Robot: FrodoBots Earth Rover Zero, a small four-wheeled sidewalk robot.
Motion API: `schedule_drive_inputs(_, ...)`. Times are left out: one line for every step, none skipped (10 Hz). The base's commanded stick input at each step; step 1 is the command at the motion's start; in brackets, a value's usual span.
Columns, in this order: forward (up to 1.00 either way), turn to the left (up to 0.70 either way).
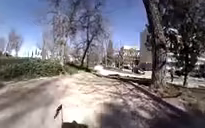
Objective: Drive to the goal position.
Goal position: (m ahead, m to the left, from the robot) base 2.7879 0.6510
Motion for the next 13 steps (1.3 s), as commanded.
schedule_drive_inputs(0.98, 0.00)
schedule_drive_inputs(0.98, 0.00)
schedule_drive_inputs(0.98, 0.00)
schedule_drive_inputs(0.98, 0.00)
schedule_drive_inputs(0.98, 0.00)
schedule_drive_inputs(0.98, 0.00)
schedule_drive_inputs(0.98, 0.00)
schedule_drive_inputs(0.98, 0.00)
schedule_drive_inputs(0.98, 0.00)
schedule_drive_inputs(0.98, 0.00)
schedule_drive_inputs(0.98, 0.00)
schedule_drive_inputs(0.98, 0.00)
schedule_drive_inputs(0.98, 0.00)
